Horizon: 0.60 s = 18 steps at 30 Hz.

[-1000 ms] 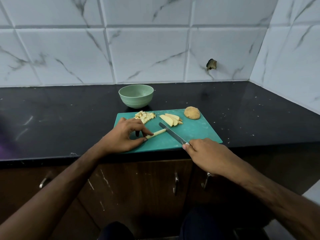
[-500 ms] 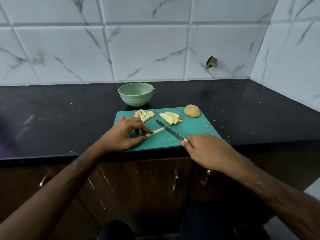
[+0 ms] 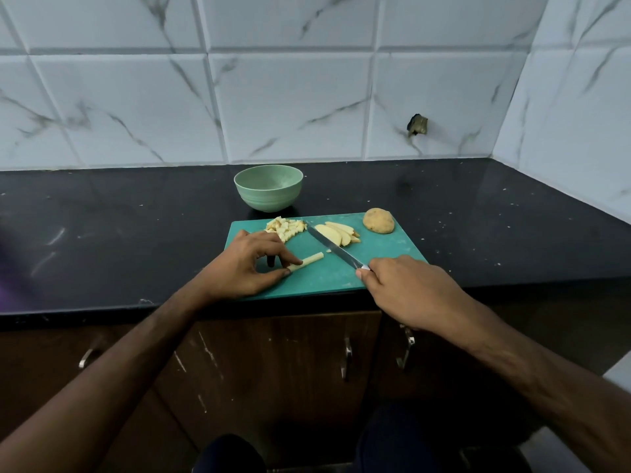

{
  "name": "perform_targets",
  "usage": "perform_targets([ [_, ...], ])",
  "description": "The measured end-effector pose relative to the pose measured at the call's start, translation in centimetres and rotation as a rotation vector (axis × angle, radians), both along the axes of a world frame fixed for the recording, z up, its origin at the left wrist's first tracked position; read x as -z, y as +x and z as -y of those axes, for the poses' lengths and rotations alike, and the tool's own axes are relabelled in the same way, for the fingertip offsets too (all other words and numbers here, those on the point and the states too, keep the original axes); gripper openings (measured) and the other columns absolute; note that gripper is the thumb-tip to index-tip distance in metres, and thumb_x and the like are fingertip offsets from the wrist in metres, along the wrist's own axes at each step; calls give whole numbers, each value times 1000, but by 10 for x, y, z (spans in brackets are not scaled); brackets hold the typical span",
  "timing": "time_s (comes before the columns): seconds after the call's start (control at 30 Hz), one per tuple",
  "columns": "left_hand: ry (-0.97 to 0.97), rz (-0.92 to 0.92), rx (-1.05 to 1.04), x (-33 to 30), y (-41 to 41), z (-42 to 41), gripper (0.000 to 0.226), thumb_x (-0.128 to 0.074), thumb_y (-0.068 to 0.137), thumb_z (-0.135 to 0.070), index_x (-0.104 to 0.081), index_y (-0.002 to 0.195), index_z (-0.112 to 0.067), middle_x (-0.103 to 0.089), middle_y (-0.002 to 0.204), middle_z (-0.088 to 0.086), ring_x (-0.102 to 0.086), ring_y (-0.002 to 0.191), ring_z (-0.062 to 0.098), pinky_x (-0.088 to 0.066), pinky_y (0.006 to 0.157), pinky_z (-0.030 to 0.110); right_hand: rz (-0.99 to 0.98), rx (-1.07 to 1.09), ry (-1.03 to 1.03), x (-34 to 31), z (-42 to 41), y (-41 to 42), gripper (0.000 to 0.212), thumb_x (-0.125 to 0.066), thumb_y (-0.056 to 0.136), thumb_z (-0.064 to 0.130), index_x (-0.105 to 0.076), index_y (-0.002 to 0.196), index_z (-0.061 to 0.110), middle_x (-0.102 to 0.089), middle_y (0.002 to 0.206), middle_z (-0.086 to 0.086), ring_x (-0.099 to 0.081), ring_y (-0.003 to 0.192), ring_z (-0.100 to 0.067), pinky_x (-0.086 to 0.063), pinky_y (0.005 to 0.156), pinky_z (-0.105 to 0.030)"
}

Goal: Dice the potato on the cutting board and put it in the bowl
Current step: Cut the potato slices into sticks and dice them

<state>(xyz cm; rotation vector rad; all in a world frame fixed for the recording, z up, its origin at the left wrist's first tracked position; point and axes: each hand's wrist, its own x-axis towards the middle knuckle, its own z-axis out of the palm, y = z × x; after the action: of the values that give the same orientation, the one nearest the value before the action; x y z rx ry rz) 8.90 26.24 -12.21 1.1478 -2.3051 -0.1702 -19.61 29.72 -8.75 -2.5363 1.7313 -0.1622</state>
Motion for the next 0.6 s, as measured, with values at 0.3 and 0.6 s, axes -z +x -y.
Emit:
perform_targets([
  [0.3, 11, 11, -1, 0, 0, 0, 28, -60, 89, -49, -74, 109, -36, -66, 99, -17, -60, 99, 8, -45, 87, 46, -7, -16, 55, 11, -5, 4, 37, -30, 109, 47, -47, 84, 27, -54, 78, 6, -52, 66, -8, -33, 54, -27],
  [0.6, 12, 15, -5, 0, 0, 1, 26, -60, 89, -50, -73, 108, -38, -66, 100, -18, -61, 99, 8, -45, 88, 44, 19, -43, 61, 10, -7, 6, 37, -29, 109, 48, -49, 86, 27, -56, 78, 5, -53, 66, -9, -35, 55, -27],
])
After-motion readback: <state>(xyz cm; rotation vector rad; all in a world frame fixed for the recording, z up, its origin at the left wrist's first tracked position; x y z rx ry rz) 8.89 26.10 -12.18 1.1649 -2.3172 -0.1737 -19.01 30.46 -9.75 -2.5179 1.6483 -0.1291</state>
